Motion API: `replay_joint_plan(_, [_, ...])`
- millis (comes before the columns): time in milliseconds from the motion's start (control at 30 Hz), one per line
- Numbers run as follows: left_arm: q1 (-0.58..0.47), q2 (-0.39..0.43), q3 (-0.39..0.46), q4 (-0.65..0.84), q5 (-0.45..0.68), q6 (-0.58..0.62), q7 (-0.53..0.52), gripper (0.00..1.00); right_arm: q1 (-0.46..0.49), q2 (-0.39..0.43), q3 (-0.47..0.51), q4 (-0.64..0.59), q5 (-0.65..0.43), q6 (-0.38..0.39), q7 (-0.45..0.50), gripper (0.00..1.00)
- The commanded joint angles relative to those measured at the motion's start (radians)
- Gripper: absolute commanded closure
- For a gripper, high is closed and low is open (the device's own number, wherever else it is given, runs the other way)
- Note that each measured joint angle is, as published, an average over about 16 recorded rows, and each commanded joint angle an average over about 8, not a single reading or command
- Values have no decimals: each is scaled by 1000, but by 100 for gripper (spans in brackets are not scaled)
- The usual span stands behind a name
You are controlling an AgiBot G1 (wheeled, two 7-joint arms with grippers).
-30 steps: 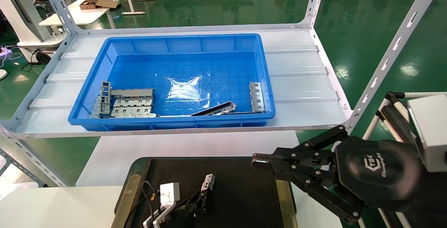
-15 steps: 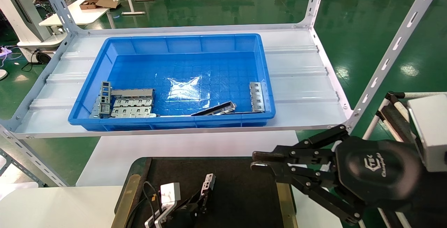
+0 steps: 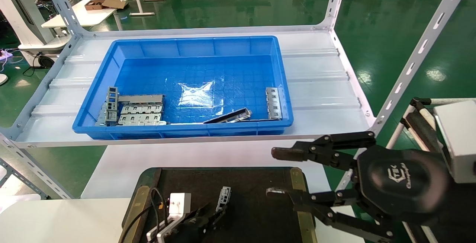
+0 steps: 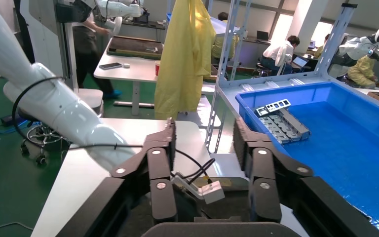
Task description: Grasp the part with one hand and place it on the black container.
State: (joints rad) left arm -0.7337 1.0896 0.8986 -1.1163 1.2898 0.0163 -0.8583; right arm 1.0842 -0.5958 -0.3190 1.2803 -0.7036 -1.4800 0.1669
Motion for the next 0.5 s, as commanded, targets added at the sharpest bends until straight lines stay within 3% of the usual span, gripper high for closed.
replay_joint_plan(33, [-4, -39, 16, -30, -7, 30, -3, 0, 0, 0, 0, 0, 0, 0, 0, 0])
replay_joint_plan(500, [-85, -283, 75, -222, 3, 224, -38, 0, 0, 0, -1, 0, 0, 0, 0, 0])
